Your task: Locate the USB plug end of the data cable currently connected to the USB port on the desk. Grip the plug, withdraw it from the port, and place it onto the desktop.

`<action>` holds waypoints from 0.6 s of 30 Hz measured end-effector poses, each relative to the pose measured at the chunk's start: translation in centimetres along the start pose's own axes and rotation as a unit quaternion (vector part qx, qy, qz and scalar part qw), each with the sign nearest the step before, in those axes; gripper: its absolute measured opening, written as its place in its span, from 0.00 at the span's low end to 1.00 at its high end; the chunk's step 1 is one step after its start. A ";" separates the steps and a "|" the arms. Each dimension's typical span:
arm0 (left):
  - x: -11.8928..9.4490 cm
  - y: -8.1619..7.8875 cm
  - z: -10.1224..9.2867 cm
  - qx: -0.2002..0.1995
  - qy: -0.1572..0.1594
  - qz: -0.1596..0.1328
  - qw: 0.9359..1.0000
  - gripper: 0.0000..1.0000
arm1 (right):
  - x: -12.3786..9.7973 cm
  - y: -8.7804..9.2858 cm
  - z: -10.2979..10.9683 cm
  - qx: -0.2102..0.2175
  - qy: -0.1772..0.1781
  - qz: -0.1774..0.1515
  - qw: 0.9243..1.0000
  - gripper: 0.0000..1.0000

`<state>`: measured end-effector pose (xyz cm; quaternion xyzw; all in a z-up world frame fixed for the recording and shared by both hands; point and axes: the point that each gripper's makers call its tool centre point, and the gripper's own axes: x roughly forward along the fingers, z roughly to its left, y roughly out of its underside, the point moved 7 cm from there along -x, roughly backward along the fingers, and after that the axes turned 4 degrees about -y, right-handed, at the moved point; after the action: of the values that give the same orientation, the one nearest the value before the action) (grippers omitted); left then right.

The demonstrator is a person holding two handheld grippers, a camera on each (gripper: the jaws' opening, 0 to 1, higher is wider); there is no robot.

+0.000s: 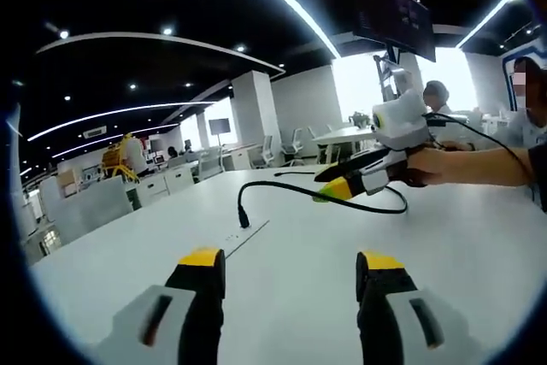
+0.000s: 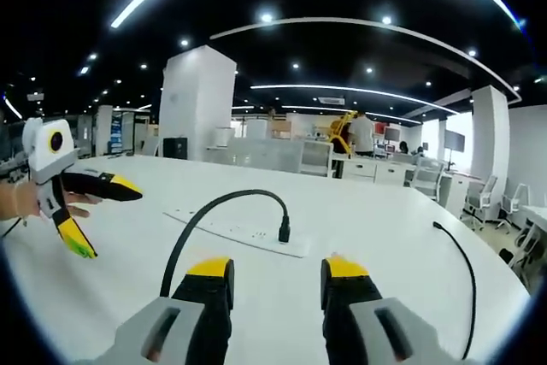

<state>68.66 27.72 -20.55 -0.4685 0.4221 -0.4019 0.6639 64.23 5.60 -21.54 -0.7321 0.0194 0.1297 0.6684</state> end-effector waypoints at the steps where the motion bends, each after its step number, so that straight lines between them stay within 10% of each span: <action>1: 0.3 0.0 0.1 0.001 0.001 0.002 1.000 0.62 | 0.1 0.0 0.0 0.001 -0.001 0.001 1.000 0.42; 18: 4.9 0.4 2.2 0.011 0.028 0.027 0.999 0.66 | 2.7 -0.5 -1.0 -0.012 -0.013 0.012 1.000 0.37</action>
<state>72.38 23.90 -21.34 -0.4384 0.4487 -0.4010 0.6676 67.12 5.03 -21.61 -0.7383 0.0179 0.1469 0.6580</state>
